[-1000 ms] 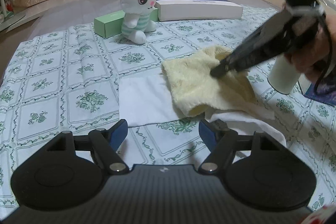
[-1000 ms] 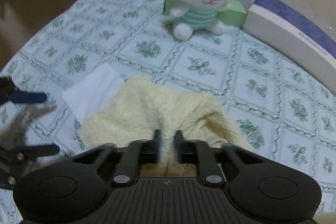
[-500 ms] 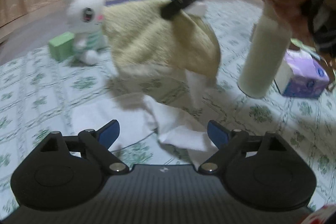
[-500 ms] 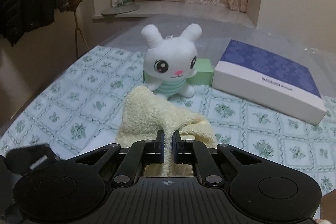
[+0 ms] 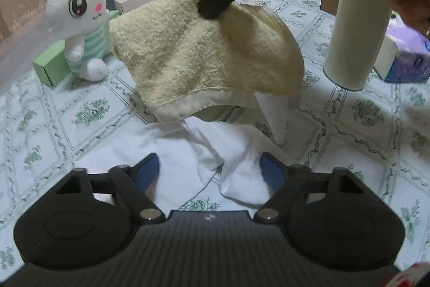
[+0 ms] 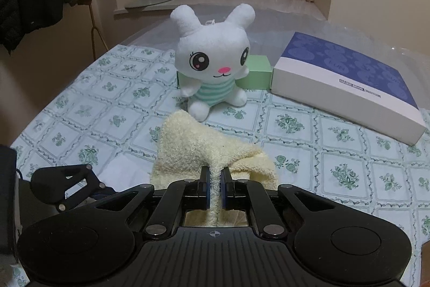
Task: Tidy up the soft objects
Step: 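Grasp the yellow towel with the right tool while the left tool grasps the white sock, then carry the yellow towel and white sock over the cardboard box with both tools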
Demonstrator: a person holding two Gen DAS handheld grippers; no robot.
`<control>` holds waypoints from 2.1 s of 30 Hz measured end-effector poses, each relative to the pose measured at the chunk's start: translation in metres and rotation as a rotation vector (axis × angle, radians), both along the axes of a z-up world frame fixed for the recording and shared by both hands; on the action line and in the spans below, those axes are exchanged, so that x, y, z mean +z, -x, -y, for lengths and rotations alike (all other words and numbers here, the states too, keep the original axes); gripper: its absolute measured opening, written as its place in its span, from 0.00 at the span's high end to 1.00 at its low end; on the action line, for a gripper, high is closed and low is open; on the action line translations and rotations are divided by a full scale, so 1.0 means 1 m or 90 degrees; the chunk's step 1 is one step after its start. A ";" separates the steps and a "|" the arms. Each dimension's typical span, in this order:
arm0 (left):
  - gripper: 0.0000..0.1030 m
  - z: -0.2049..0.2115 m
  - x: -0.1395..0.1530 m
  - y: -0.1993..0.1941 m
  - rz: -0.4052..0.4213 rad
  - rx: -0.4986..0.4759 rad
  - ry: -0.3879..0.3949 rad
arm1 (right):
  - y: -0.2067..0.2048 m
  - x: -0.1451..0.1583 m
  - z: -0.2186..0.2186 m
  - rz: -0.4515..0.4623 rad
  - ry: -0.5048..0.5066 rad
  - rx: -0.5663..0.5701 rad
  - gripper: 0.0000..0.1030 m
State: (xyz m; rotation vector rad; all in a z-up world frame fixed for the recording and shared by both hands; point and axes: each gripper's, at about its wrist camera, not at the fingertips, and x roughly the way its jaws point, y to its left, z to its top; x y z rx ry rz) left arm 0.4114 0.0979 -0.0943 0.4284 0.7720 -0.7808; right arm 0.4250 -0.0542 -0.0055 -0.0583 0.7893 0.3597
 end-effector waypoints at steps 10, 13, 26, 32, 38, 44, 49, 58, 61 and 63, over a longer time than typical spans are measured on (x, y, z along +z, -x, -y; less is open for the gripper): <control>0.93 -0.013 0.012 0.005 -0.022 0.101 -0.005 | 0.000 -0.006 -0.003 -0.001 -0.006 -0.003 0.93; 0.94 -0.027 0.021 0.006 -0.028 0.171 0.003 | 0.004 -0.003 -0.006 -0.004 -0.011 0.007 0.93; 0.94 -0.043 0.100 -0.004 0.029 0.261 0.085 | -0.020 0.046 -0.018 -0.001 -0.072 0.032 0.93; 0.94 -0.031 0.108 -0.009 0.036 0.253 0.090 | -0.038 0.071 0.005 0.000 -0.080 0.013 0.93; 0.94 -0.024 0.103 0.003 0.025 0.250 0.079 | -0.024 0.071 0.025 -0.020 -0.107 0.003 0.93; 0.94 -0.028 0.105 0.043 0.019 0.251 0.057 | 0.012 0.068 0.020 -0.029 -0.122 0.027 0.93; 0.94 -0.024 0.104 0.092 0.006 0.239 0.040 | 0.068 0.059 0.025 -0.056 -0.156 0.046 0.93; 0.94 0.017 0.106 0.164 0.009 0.208 0.018 | 0.177 0.038 0.058 -0.081 -0.167 0.029 0.93; 0.94 0.032 0.105 0.183 0.007 0.208 0.015 | 0.211 0.034 0.075 -0.086 -0.175 0.004 0.93; 0.94 0.043 0.105 0.193 0.014 0.206 0.007 | 0.233 0.033 0.087 -0.087 -0.174 -0.012 0.93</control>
